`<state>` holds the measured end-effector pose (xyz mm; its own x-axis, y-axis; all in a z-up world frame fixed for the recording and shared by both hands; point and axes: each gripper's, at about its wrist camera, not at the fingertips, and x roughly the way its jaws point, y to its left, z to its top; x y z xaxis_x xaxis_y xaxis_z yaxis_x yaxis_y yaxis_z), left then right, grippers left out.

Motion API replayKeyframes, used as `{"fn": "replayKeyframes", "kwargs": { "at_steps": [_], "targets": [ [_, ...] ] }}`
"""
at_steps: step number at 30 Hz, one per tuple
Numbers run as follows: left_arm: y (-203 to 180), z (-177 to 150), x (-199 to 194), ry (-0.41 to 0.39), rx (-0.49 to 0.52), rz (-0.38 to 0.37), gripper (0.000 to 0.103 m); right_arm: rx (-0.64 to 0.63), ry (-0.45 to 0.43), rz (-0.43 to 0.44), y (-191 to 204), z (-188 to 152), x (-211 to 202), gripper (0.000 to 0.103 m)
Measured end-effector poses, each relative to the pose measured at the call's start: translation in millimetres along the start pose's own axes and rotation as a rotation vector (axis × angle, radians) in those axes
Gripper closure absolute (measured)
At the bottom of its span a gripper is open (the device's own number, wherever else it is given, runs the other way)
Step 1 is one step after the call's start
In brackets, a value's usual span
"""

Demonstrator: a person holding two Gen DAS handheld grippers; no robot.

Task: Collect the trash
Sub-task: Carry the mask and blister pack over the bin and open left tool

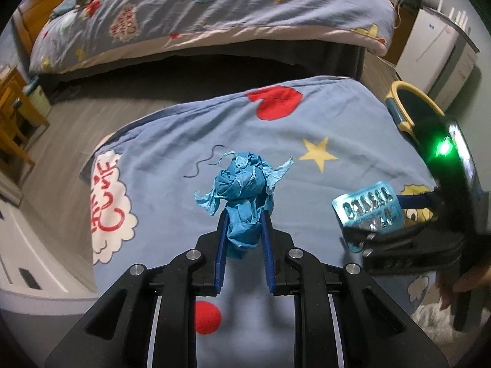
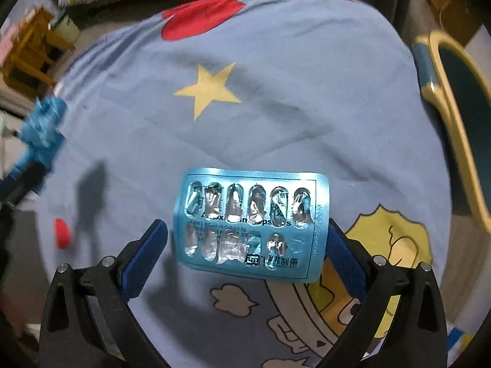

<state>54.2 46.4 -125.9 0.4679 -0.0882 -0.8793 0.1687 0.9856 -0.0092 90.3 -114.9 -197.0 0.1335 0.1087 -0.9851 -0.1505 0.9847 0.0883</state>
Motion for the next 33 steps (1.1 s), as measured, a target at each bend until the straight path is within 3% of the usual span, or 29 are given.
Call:
{"fn": "replayKeyframes", "kwargs": {
  "at_steps": [4, 11, 17, 21, 25, 28, 33],
  "targets": [
    [4, 2, -1, -0.008, -0.018, -0.001, 0.081, -0.031, -0.026, -0.056, 10, -4, 2, 0.006],
    [-5, 8, -7, -0.027, -0.007, -0.009, 0.081, 0.027, -0.052, -0.008, -4, -8, -11, 0.006],
    [-23, 19, -14, -0.056, 0.005, -0.025, 0.081, 0.141, -0.123, 0.046, -45, -7, -53, 0.006],
    [-40, 27, -16, -0.068, 0.019, -0.048, 0.081, 0.190, -0.216, 0.045, -73, -7, -97, 0.006],
    [-62, 33, -17, -0.081, 0.068, -0.047, 0.081, 0.198, -0.351, 0.002, -107, -7, -155, 0.006],
    [-81, 35, -18, -0.079, 0.084, -0.072, 0.081, 0.178, -0.428, -0.080, -128, -7, -183, 0.006],
    [-122, 36, -15, -0.079, 0.150, -0.097, 0.081, 0.232, -0.464, -0.107, -172, -3, -194, 0.006]
  ]
}}
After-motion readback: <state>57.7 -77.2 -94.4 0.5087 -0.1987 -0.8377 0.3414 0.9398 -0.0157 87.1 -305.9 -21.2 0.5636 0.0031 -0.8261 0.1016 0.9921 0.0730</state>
